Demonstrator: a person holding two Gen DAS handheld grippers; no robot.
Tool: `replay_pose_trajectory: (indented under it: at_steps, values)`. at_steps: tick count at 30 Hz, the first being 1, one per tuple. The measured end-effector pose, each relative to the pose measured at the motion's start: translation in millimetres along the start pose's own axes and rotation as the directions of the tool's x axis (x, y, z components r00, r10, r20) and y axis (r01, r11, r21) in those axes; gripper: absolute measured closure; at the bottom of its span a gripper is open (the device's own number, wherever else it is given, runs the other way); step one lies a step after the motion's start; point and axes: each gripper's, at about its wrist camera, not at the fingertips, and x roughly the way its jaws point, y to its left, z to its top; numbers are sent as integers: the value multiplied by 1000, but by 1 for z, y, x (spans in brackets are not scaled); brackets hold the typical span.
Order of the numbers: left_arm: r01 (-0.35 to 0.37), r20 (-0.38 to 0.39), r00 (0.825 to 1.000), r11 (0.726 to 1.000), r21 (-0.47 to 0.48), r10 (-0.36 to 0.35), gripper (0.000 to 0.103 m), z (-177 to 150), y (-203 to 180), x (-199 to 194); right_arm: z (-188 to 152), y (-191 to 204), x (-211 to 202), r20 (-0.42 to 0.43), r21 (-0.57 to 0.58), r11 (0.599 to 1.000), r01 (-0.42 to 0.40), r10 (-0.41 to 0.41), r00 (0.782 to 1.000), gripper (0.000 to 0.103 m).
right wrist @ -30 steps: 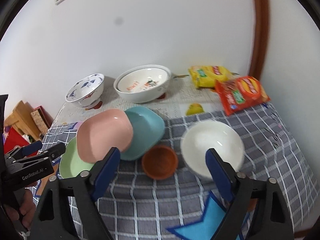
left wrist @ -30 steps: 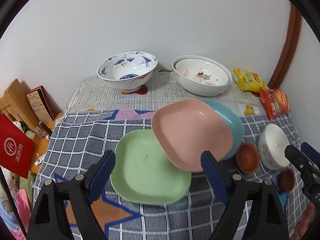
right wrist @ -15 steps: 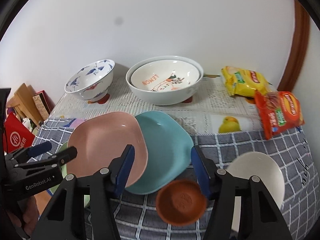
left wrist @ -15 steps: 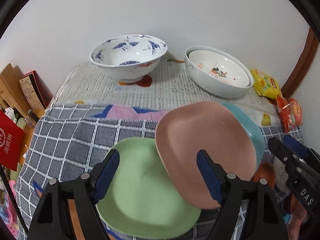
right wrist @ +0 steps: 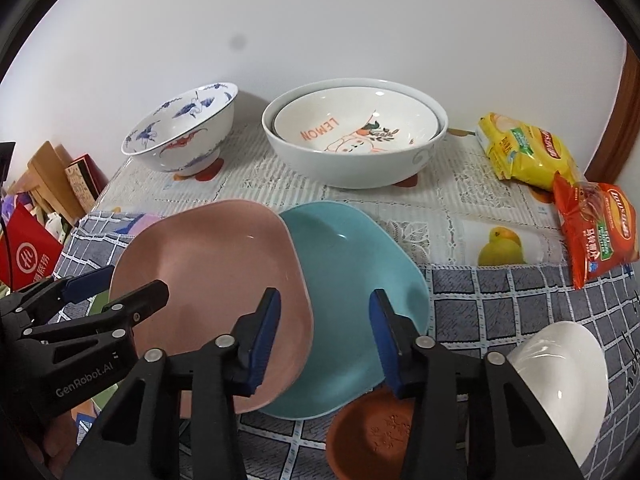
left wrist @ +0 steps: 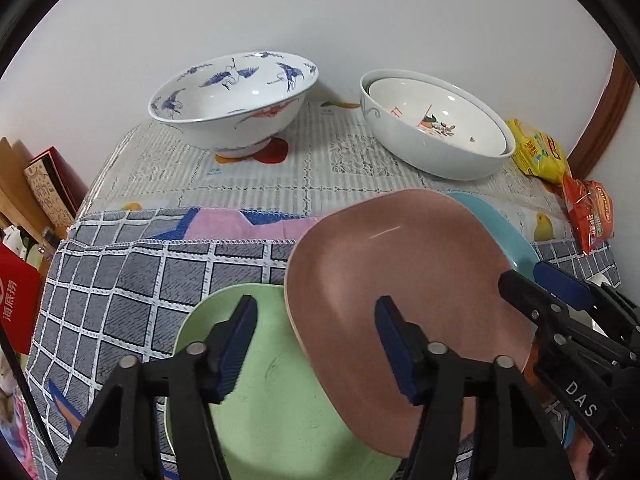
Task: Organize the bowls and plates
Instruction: 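Move both grippers forward toward the rim of the pink square plate, then close both grippers on the rim of the pink square plate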
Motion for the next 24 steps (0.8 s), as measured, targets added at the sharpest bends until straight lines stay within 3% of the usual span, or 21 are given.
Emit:
replay_pose_trajectory:
  at_steps: [4, 6, 9, 24]
  values:
    - [5, -4, 1000, 1000, -2, -5, 59, -1, 0, 4, -1, 2, 8, -25, -4, 1000, -28, 28, 999, 67]
    - [19, -15, 1000, 1000, -9, -19, 73, -2, 1, 7, -3, 3, 13, -46, -1, 999, -40, 40, 998, 88]
    - [33, -17, 999, 999, -18, -33, 85, -3, 3, 6, -7, 4, 15, -61, 6, 999, -45, 45, 997, 92]
    - [79, 25, 997, 996, -32, -78, 89, -7, 9, -33, -19, 7, -28, -19, 69, 997, -27, 28, 999, 94]
